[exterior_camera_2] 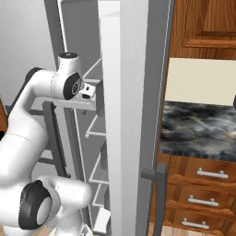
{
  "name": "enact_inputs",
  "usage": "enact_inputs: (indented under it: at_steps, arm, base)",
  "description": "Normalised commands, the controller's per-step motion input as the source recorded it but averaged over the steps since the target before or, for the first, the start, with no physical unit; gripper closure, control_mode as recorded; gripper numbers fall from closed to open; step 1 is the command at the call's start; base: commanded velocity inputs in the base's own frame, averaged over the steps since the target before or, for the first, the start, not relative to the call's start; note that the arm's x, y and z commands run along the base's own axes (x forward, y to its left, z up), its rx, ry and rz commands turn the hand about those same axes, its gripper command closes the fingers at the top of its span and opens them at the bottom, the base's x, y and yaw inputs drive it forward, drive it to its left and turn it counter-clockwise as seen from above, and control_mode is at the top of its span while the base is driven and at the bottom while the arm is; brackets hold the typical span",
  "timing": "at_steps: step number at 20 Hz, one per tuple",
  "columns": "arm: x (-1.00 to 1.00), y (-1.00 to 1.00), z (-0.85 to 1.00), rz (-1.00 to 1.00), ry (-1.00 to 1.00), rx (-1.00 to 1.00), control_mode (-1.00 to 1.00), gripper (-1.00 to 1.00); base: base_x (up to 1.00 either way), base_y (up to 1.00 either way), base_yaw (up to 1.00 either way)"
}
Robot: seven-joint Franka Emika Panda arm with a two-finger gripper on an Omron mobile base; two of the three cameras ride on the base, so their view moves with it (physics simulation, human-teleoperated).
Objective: Pick the banana and orange from the fridge and place them on the plate next to the blender to make a fruit smoothie.
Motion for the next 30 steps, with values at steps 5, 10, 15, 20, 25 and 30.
enact_inputs:
  at_steps: [5, 10, 15, 20, 25, 30]
  arm:
    - [-0.11, -0.05, 0.00, 0.00, -0.12, 0.00, -1.00, -1.00]
    - [-0.34, -0.19, 0.02, -0.03, -0.28, 0.00, -1.00, -1.00]
    - [0.02, -0.32, 0.46, -0.05, -0.22, 0.00, -1.00, -1.00]
    - [0.44, -0.28, 0.89, -0.05, -0.08, 0.00, -1.00, -1.00]
    - [0.94, -0.32, 0.54, -0.04, 0.00, 0.00, -1.00, -1.00]
    - [1.00, -0.31, 0.00, -0.01, 0.00, 0.00, -1.00, -1.00]
  base:
    - [0.00, 0.00, 0.00]
    - [0.00, 0.00, 0.00]
    - [0.00, 0.00, 0.00]
    - [0.00, 0.00, 0.00]
    - [0.00, 0.00, 0.00]
    - [0.00, 0.00, 0.00]
